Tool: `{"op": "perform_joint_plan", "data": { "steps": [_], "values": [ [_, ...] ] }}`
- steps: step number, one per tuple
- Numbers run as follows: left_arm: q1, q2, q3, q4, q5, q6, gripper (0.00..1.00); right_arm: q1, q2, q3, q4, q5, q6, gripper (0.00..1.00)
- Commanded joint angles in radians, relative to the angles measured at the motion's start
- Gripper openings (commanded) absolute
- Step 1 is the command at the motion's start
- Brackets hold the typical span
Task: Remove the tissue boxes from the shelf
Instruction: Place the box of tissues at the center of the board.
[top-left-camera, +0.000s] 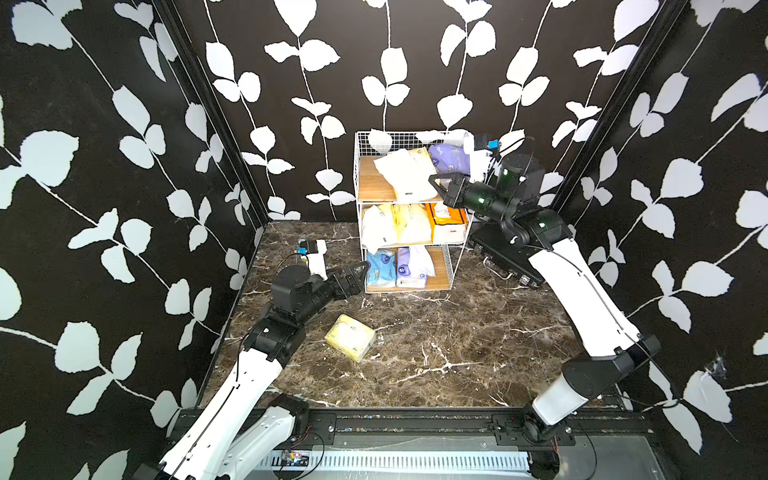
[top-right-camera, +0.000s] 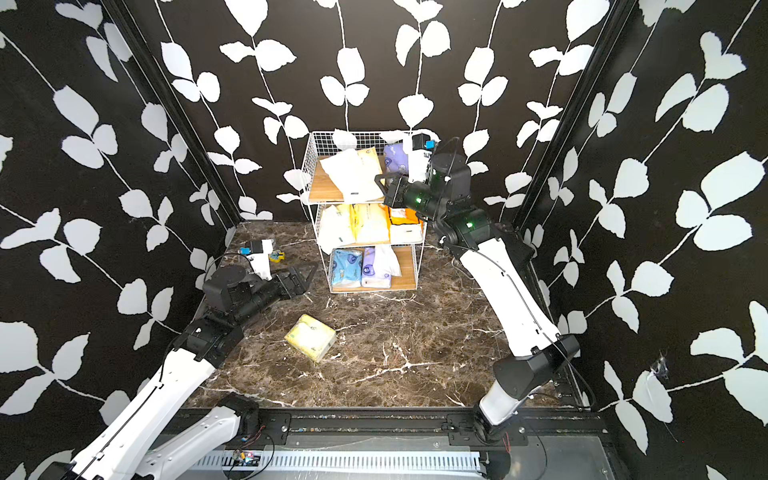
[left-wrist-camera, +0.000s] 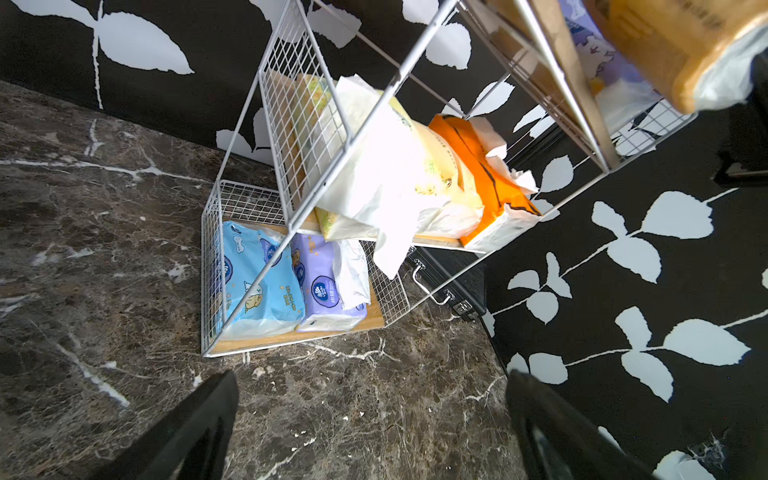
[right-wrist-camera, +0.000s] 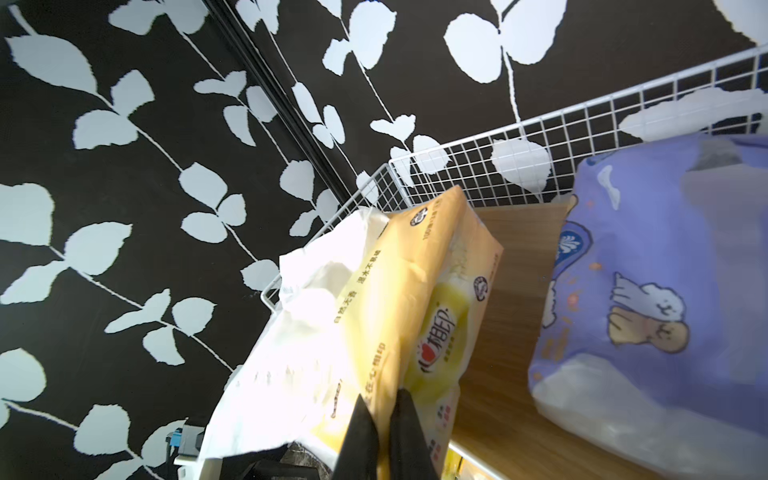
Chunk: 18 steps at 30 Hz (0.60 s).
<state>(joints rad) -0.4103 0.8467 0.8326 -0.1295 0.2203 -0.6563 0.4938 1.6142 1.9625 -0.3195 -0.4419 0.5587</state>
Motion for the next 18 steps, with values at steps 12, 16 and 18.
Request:
{"op": "perform_joint_plan", "data": {
  "steps": [12, 16, 18],
  "values": [
    [-0.021, -0.097, 0.020, -0.098, -0.179, 0.087, 0.99, -0.001, -0.275, -0.352, 0.056, -0.320, -0.094, 0.00],
    [-0.021, -0.117, 0.006, -0.152, -0.240, 0.118, 0.99, 0.016, -0.362, -0.536, 0.033, -0.331, -0.158, 0.00],
    [-0.021, -0.130, -0.009, -0.168, -0.269, 0.125, 0.99, 0.036, -0.392, -0.630, 0.034, -0.324, -0.181, 0.00]
  ]
}}
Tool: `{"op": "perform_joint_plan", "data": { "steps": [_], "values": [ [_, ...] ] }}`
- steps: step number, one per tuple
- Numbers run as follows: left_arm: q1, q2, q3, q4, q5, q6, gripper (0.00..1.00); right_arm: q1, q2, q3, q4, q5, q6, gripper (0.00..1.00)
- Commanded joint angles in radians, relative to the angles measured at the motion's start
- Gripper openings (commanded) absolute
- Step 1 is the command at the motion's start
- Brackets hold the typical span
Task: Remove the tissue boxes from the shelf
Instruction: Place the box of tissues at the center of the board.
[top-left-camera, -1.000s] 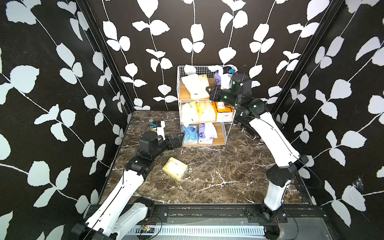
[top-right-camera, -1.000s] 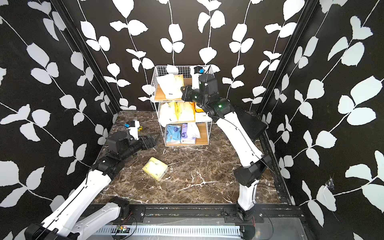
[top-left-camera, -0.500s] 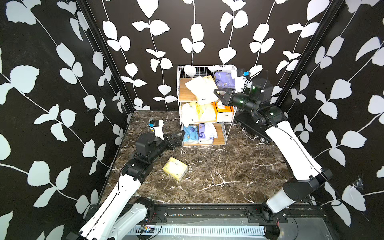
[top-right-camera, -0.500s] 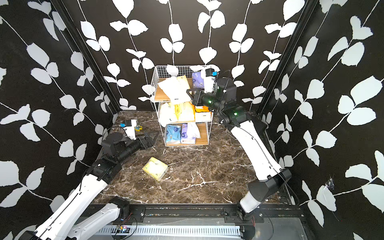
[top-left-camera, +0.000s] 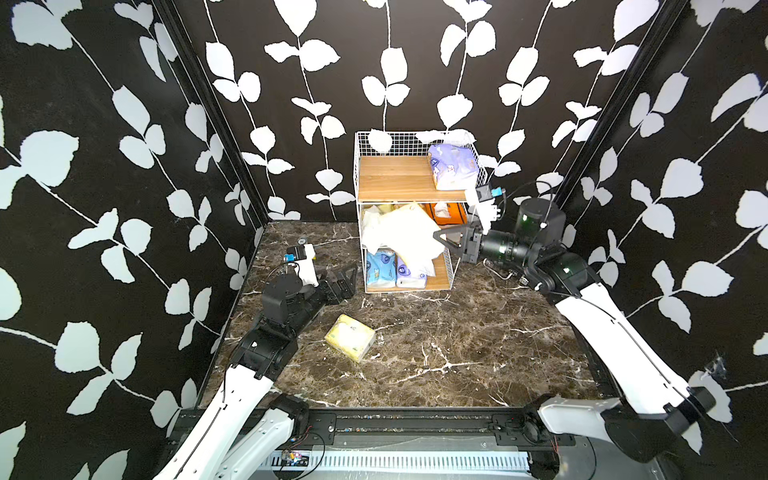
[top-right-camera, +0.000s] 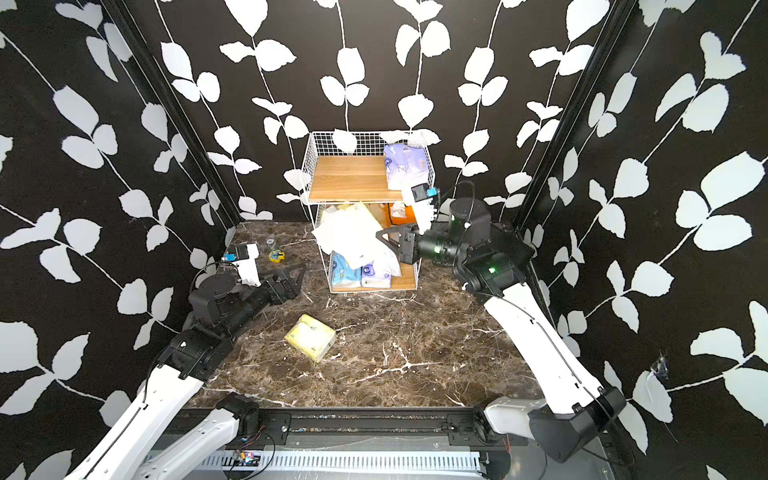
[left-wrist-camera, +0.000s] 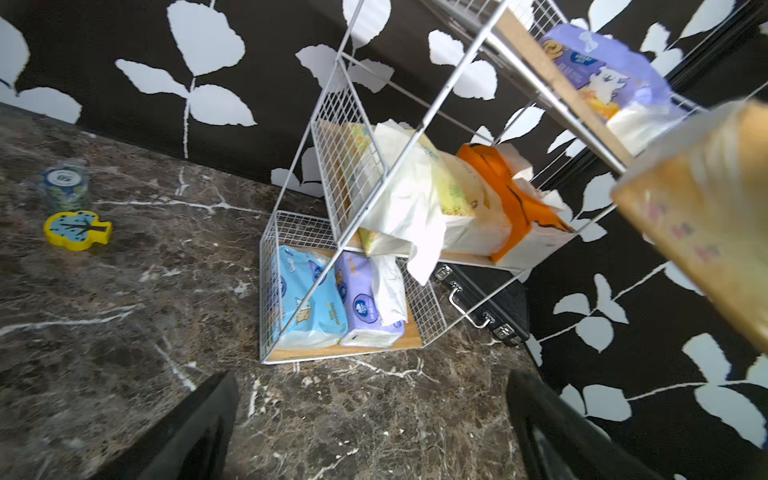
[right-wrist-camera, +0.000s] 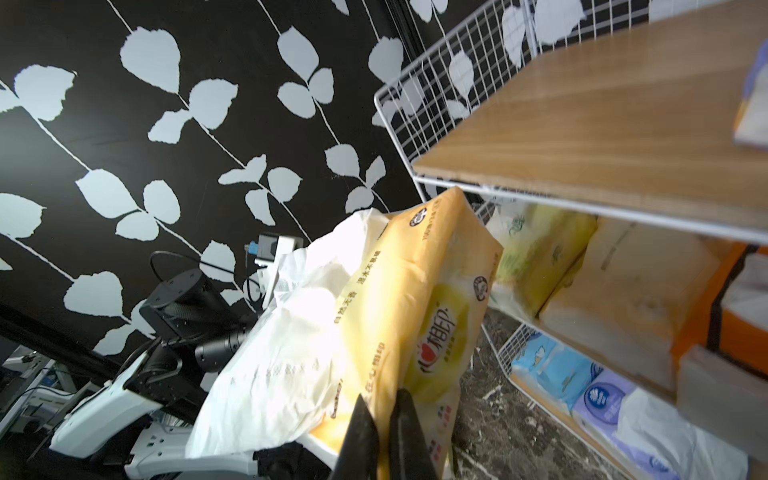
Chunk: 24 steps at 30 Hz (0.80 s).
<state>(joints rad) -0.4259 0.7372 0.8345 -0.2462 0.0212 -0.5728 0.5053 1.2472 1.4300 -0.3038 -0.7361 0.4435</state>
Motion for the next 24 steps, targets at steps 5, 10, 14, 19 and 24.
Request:
{"op": "perform_joint_plan", "data": {
  "steps": [5, 10, 14, 19, 24],
  "values": [
    [-0.005, -0.027, -0.050, -0.080, -0.101, 0.041, 0.99, 0.115, -0.052, -0.319, 0.022, -0.001, -0.134, 0.00],
    [-0.005, -0.039, -0.109, -0.092, -0.139, 0.042, 0.99, 0.194, -0.068, -0.523, 0.119, 0.057, -0.142, 0.00],
    [-0.004, -0.043, -0.139, -0.094, -0.175, 0.056, 0.99, 0.246, -0.085, -0.645, 0.170, 0.078, -0.134, 0.00],
    [0.000, -0.004, -0.160, -0.088, -0.184, 0.054, 0.99, 0.276, -0.090, -0.794, 0.263, 0.114, -0.099, 0.00],
    [0.007, 0.004, -0.209, -0.067, -0.206, 0.042, 0.99, 0.301, -0.020, -0.923, 0.482, 0.122, -0.030, 0.00]
  ]
}}
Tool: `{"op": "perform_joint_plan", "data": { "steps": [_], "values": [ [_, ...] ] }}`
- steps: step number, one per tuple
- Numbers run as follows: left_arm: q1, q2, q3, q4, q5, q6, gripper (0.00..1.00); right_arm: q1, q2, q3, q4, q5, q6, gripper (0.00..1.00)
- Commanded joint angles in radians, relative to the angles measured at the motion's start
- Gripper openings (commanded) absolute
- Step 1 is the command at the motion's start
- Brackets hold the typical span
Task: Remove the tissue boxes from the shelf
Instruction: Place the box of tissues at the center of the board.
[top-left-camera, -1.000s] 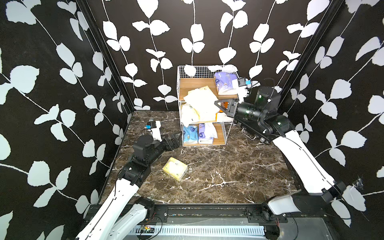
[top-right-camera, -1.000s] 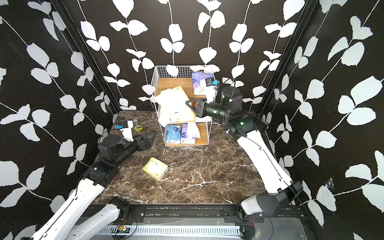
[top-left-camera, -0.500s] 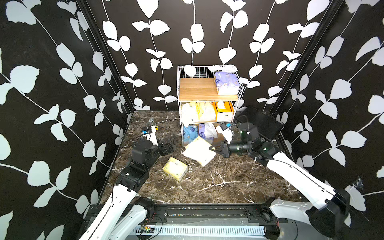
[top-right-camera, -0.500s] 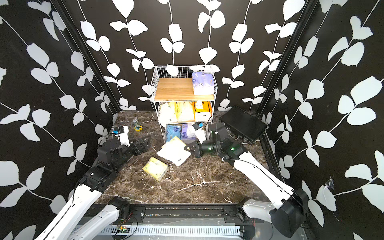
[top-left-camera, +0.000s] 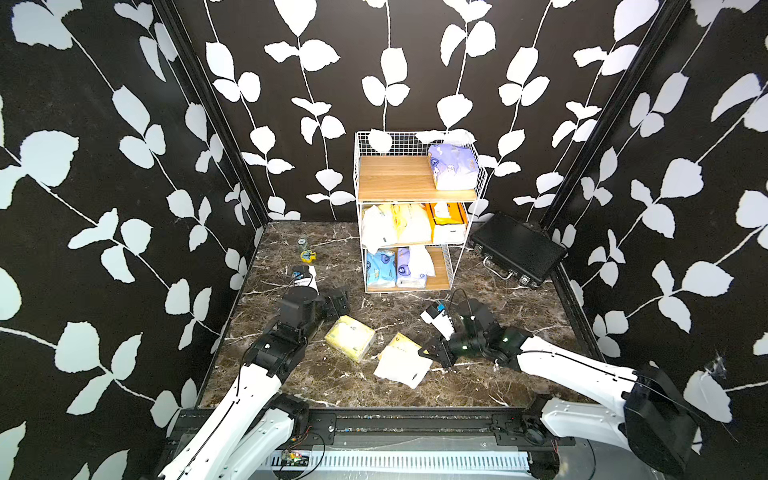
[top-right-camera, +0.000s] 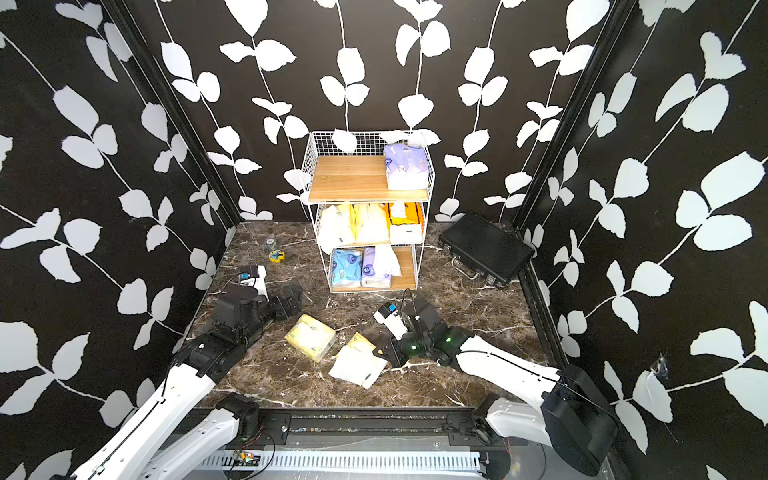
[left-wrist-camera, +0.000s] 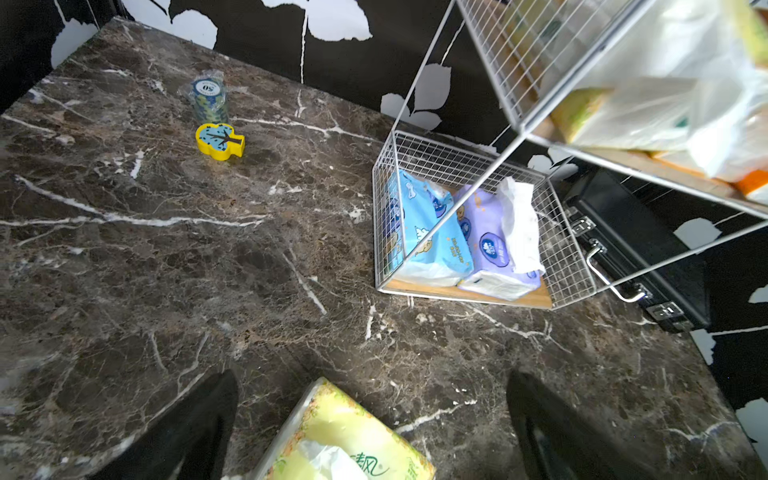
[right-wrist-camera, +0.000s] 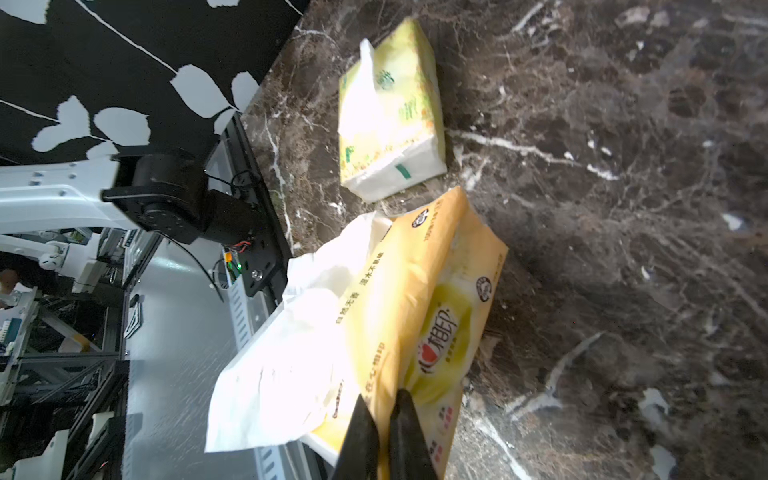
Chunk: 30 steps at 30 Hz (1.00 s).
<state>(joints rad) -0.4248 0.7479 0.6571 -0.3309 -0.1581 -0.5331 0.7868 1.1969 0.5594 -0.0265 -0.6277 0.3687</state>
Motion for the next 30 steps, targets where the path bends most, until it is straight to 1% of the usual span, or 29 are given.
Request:
{"op": "perform_joint_plan", "data": {
  "steps": [1, 4, 8, 13, 18, 21, 24, 29, 30],
  "values": [
    [0.010, -0.006, -0.042, 0.028, -0.026, 0.002, 0.99, 0.031, 0.053, -0.060, 0.235, 0.016, 0.049, 0.00],
    [0.041, 0.013, -0.066, 0.038, -0.010, 0.000, 0.99, 0.065, 0.143, -0.050, 0.302, 0.016, 0.055, 0.00],
    [0.108, 0.042, -0.084, 0.042, 0.049, -0.013, 0.99, 0.081, 0.263, 0.003, 0.331, 0.017, 0.048, 0.00],
    [0.151, 0.026, -0.117, 0.050, 0.069, -0.004, 0.99, 0.080, 0.357, 0.071, 0.300, 0.116, 0.014, 0.00],
    [0.166, 0.053, -0.135, 0.055, 0.091, 0.004, 0.99, 0.074, 0.478, 0.190, 0.283, 0.107, 0.005, 0.00],
    [0.170, 0.059, -0.147, 0.057, 0.086, 0.001, 0.99, 0.051, 0.527, 0.234, 0.297, 0.102, 0.008, 0.00],
    [0.174, 0.049, -0.169, 0.059, 0.081, 0.001, 0.99, 0.023, 0.563, 0.276, 0.302, 0.064, -0.001, 0.00],
    [0.186, 0.042, -0.206, 0.064, 0.076, 0.002, 0.99, -0.017, 0.589, 0.340, 0.225, 0.035, -0.059, 0.00],
    [0.187, 0.042, -0.208, 0.065, 0.070, 0.002, 0.99, -0.025, 0.587, 0.343, 0.219, 0.030, -0.066, 0.09]
  ]
}}
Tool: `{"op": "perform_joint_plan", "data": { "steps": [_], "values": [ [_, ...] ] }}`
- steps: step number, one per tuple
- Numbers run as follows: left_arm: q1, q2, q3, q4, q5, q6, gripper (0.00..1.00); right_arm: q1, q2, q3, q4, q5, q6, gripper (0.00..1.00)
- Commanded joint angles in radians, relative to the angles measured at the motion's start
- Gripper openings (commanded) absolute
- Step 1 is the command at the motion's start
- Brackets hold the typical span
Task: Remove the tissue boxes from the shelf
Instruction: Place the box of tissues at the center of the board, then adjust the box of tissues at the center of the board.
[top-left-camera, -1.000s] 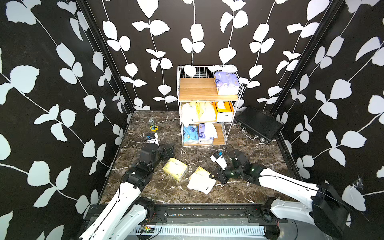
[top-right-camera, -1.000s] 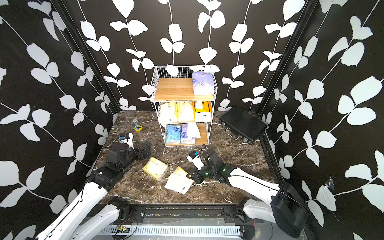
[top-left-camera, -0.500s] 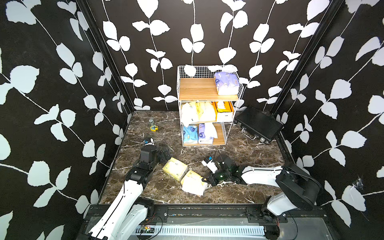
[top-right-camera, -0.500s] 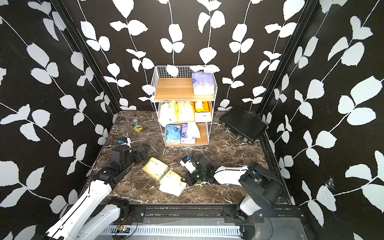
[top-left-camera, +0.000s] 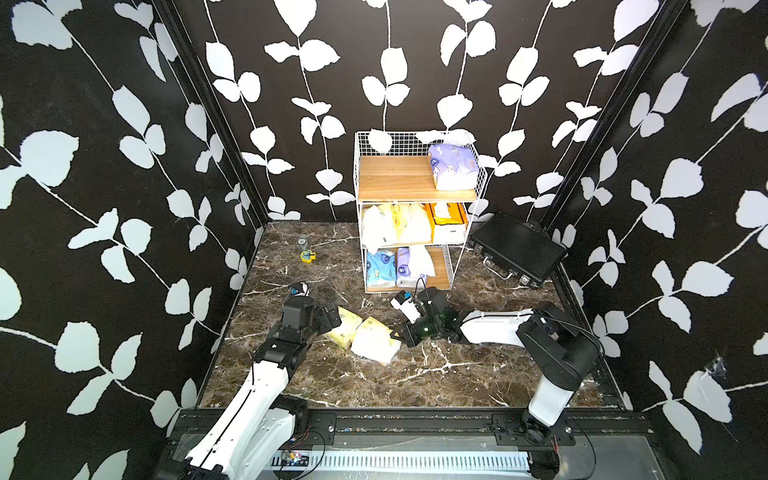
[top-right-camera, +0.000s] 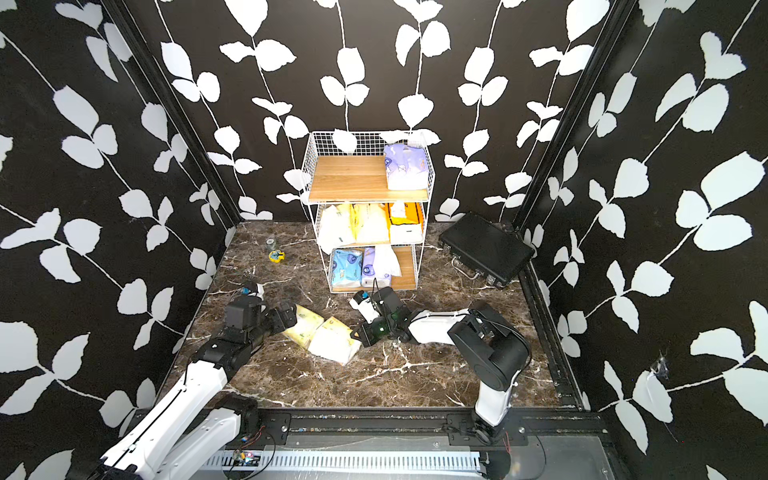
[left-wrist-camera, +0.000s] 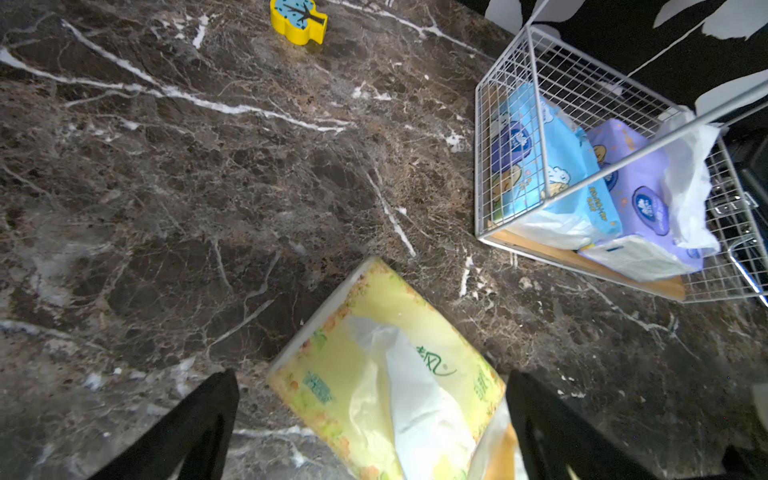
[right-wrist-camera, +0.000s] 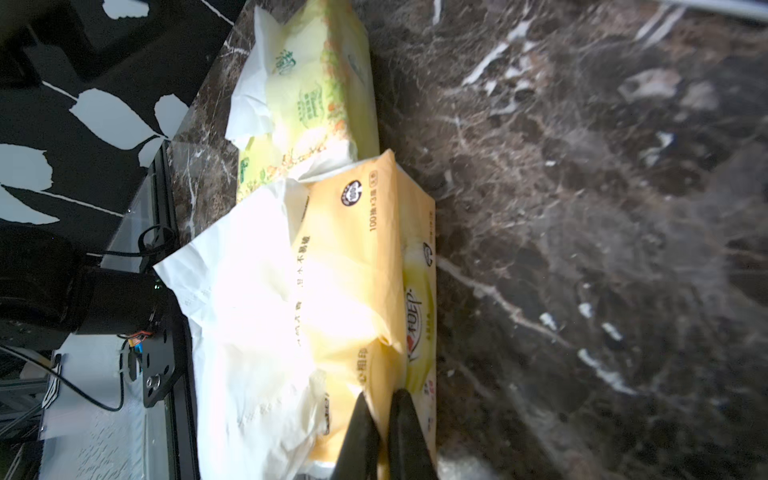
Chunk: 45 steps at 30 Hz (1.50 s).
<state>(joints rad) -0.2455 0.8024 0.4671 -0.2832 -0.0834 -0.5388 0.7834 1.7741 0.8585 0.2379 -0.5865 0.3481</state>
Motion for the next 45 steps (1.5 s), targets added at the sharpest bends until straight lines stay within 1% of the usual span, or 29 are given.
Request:
{"op": "perform_joint_plan", "data": {
  "steps": [1, 3, 5, 6, 8, 10, 11, 13, 15, 18, 20, 24, 29, 31, 34, 37, 41, 45],
  "values": [
    [0.011, -0.011, -0.018, 0.017, -0.008, 0.012, 0.99, -0.025, 0.006, 0.045, -0.050, -0.015, -0.050, 0.15],
    [0.022, -0.004, -0.009, 0.017, -0.015, 0.027, 0.99, -0.036, -0.018, 0.041, -0.060, -0.019, -0.055, 0.29],
    [0.040, 0.011, 0.009, 0.025, -0.008, 0.046, 0.99, -0.041, -0.053, 0.034, -0.077, -0.014, -0.056, 0.37],
    [0.053, 0.023, 0.023, 0.034, 0.003, 0.057, 0.99, -0.042, -0.076, 0.034, -0.093, -0.007, -0.059, 0.41],
    [0.077, 0.057, 0.054, 0.053, 0.028, 0.083, 0.99, -0.041, -0.121, 0.031, -0.128, 0.006, -0.059, 0.45],
    [0.092, 0.106, 0.090, 0.073, 0.042, 0.118, 0.99, -0.041, -0.164, 0.019, -0.161, 0.031, -0.051, 0.46],
    [0.095, 0.139, 0.112, 0.081, 0.049, 0.139, 0.99, -0.041, -0.221, 0.007, -0.179, 0.065, -0.043, 0.46],
    [0.098, 0.201, 0.144, 0.098, 0.069, 0.172, 0.99, -0.038, -0.289, -0.027, -0.214, 0.150, -0.015, 0.47],
    [0.102, 0.263, 0.154, 0.130, 0.092, 0.188, 0.99, -0.034, -0.363, -0.076, -0.240, 0.203, 0.012, 0.47],
    [0.107, 0.316, 0.136, 0.195, 0.131, 0.193, 0.99, -0.027, -0.462, -0.164, -0.238, 0.255, 0.062, 0.48],
    [0.109, 0.332, 0.109, 0.239, 0.137, 0.186, 0.99, -0.019, -0.510, -0.214, -0.232, 0.266, 0.088, 0.48],
    [0.120, 0.384, 0.076, 0.308, 0.213, 0.171, 0.99, -0.003, -0.586, -0.301, -0.220, 0.287, 0.124, 0.49],
    [0.120, 0.432, 0.066, 0.324, 0.284, 0.119, 0.99, -0.001, -0.613, -0.351, -0.210, 0.287, 0.137, 0.50],
    [0.120, 0.433, 0.039, 0.331, 0.291, 0.104, 0.99, -0.001, -0.613, -0.354, -0.203, 0.280, 0.137, 0.50],
    [0.120, 0.420, -0.008, 0.332, 0.271, 0.075, 0.99, -0.001, -0.609, -0.356, -0.178, 0.273, 0.139, 0.51],
    [0.120, 0.393, -0.040, 0.326, 0.299, 0.055, 0.99, -0.002, -0.604, -0.338, -0.172, 0.266, 0.135, 0.51],
    [0.119, 0.324, -0.075, 0.313, 0.327, 0.000, 0.99, -0.005, -0.609, -0.314, -0.154, 0.266, 0.127, 0.52],
    [0.119, 0.217, -0.075, 0.260, 0.342, -0.023, 0.99, -0.011, -0.614, -0.280, -0.157, 0.259, 0.122, 0.52]
  ]
}}
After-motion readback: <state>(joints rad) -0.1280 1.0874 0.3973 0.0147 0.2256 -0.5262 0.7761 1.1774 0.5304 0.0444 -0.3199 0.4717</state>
